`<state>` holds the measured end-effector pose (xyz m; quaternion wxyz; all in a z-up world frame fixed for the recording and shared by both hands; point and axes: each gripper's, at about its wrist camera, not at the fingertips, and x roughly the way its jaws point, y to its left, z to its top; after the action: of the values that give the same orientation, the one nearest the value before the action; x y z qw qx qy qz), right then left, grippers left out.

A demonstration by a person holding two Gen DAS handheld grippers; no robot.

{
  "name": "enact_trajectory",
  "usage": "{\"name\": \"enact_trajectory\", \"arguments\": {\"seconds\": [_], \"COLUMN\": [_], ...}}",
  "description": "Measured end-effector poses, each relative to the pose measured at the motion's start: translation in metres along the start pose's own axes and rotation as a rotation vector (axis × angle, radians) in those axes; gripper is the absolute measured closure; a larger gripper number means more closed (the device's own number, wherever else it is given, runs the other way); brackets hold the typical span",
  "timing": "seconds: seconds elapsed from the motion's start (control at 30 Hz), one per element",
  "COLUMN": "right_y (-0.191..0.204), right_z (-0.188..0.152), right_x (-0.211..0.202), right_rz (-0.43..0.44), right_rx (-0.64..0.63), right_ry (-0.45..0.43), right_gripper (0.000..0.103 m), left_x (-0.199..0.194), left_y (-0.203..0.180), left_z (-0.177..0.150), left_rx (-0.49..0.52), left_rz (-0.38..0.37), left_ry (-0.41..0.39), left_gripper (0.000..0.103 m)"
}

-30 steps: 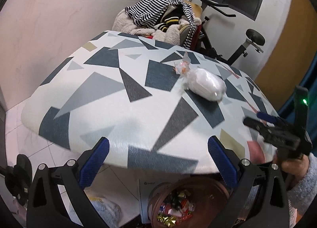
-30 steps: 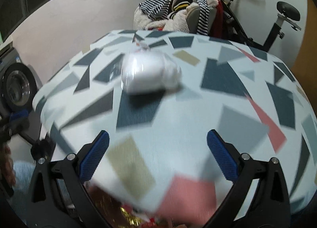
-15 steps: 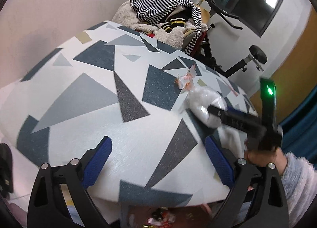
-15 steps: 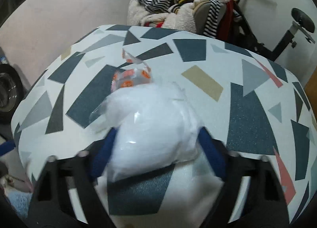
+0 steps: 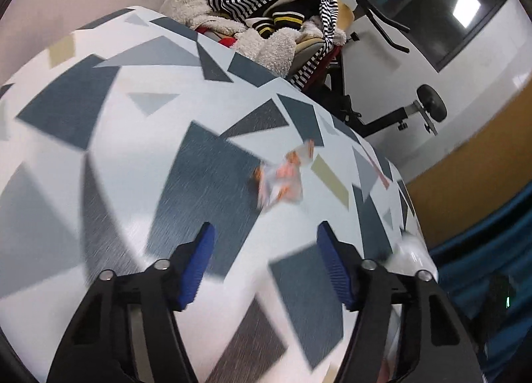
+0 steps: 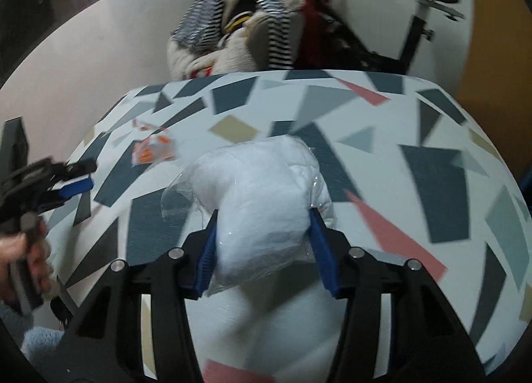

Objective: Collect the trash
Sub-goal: 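Grasp the orange-printed candy wrapper with the left tool while the right tool holds the white bag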

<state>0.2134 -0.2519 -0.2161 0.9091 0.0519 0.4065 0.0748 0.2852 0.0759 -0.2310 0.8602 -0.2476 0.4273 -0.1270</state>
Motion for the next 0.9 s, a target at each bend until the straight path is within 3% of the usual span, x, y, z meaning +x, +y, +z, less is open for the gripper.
{"name": "enact_trajectory", "arguments": {"seconds": [0.27,0.4,0.43,0.47,0.57,0.9], "right_y": [-0.032,-0.036,-0.037,-0.038,-0.037,-0.018], "right_z": [-0.010,-0.016,-0.017,-0.019,-0.021,-0.027], "right_x": [-0.016,-0.020,-0.020,-0.020,-0.023,-0.051], "right_rz": [-0.024,-0.038,-0.041,-0.043,-0.038,0.000], "right_rx": [0.068,0.058,0.055,0.056,0.058,0.008], "right_ry": [-0.021,-0.014,-0.009,-0.002,-0.004,-0.024], "right_gripper": [0.050,0.050,0.050,0.050,0.050,0.050], "left_x": [0.059,0.076,0.077,0.076,0.069,0.000], "left_y": [-0.023,-0.026,-0.026,-0.026,-0.030,-0.058], "left_z": [0.028,0.030,0.029,0.028,0.023,-0.001], "left_rx": [0.084,0.113,0.120,0.130,0.162,0.254], "left_rz": [0.122,0.130,0.125,0.116,0.121,0.066], "left_ry": [0.053,0.080,0.077,0.079,0.085,0.045], "left_gripper": [0.042,0.042,0.048,0.075,0.090,0.090]}}
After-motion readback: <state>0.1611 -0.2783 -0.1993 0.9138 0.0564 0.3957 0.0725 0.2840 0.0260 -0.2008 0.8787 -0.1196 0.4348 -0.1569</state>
